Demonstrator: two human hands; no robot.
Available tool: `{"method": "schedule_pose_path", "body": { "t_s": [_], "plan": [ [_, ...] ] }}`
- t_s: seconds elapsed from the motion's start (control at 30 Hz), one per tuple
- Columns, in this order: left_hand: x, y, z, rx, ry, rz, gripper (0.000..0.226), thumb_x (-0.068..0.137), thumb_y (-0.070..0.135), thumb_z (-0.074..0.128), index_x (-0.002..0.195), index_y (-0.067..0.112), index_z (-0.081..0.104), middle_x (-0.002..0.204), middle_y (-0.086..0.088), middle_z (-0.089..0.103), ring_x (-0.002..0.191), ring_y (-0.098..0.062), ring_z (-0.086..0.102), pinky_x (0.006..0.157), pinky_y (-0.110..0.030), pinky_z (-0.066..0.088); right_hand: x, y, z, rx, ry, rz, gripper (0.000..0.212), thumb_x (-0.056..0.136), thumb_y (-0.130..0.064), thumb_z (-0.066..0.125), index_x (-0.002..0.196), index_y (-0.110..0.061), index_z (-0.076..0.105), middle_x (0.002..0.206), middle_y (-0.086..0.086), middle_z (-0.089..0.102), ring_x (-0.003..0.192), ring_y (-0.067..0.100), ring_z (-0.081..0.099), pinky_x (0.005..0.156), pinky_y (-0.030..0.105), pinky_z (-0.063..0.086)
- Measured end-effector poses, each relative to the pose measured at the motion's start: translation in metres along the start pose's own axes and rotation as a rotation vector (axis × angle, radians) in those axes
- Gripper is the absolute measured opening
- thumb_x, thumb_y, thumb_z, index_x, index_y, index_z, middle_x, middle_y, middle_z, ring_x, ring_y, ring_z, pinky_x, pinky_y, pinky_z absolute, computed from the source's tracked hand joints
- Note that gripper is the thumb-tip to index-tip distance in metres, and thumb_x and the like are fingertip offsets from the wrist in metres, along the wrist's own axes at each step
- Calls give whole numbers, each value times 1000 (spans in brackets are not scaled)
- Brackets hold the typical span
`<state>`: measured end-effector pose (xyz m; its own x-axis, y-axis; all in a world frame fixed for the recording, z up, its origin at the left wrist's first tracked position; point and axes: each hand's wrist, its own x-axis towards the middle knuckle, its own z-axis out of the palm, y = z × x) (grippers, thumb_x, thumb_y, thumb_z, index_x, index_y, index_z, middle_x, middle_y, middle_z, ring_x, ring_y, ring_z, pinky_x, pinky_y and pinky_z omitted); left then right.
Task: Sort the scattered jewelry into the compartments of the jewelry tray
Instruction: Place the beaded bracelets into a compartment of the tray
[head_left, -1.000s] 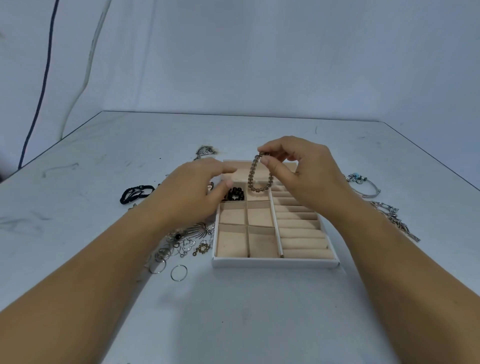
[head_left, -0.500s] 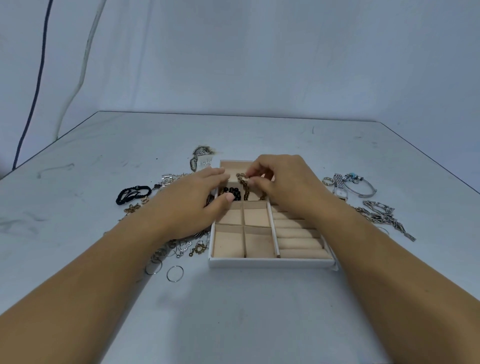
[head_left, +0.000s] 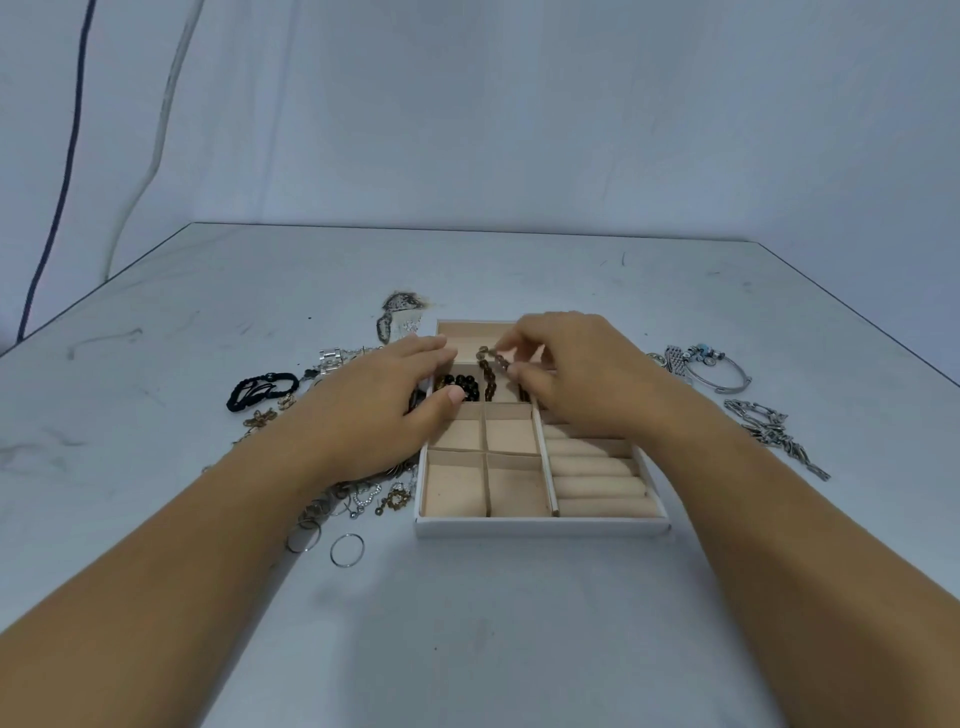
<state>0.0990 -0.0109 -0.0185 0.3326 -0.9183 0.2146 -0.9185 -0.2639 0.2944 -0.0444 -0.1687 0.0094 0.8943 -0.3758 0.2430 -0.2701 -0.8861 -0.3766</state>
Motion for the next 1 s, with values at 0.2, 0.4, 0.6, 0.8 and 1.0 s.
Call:
{"method": "schedule_pose_path", "body": {
  "t_s": [0.2, 0.4, 0.6, 0.8, 1.0],
  "plan": [
    [0, 1, 0, -5, 0, -3, 70, 84, 60, 27, 146, 28, 35, 154, 15, 27, 140, -3, 23, 102, -17, 18, 9, 7, 15, -4, -14, -121, 31, 95, -24, 51, 124, -32, 60, 103, -9, 56, 99, 13, 49, 87, 32, 43],
    [0, 1, 0, -19, -2, -7, 70, 84, 60, 27, 146, 28, 35, 154, 16, 26, 141, -2, 21, 104, -17, 16, 17, 0, 9, -77, 18, -73, 27, 90, -29, 60, 114, -20, 66, 105, -2, 67, 102, 15, 56, 85, 27, 41],
    [0, -1, 1, -20, -1, -7, 70, 84, 61, 27, 146, 29, 35, 154, 17, 26, 141, -2, 22, 105, -19, 18, 5, -1, 4, -103, -104, -51, 25, 96, -21, 49, 113, -22, 68, 104, -1, 65, 98, 15, 57, 81, 26, 43],
    [0, 0, 0, -23, -3, -17, 70, 83, 62, 27, 146, 31, 34, 154, 18, 25, 141, -1, 20, 106, -19, 17, 6, -1, 13, -5, 39, 3, 12, 83, -28, 69, 91, -20, 71, 94, -1, 53, 91, 14, 47, 80, 29, 42],
    [0, 1, 0, -25, 1, -13, 70, 83, 62, 27, 145, 30, 36, 153, 17, 26, 141, -2, 22, 104, -18, 18, 8, 1, 21, -26, 116, 48, 5, 81, -27, 69, 85, -24, 69, 87, -5, 45, 97, 20, 49, 87, 33, 42]
  ]
}}
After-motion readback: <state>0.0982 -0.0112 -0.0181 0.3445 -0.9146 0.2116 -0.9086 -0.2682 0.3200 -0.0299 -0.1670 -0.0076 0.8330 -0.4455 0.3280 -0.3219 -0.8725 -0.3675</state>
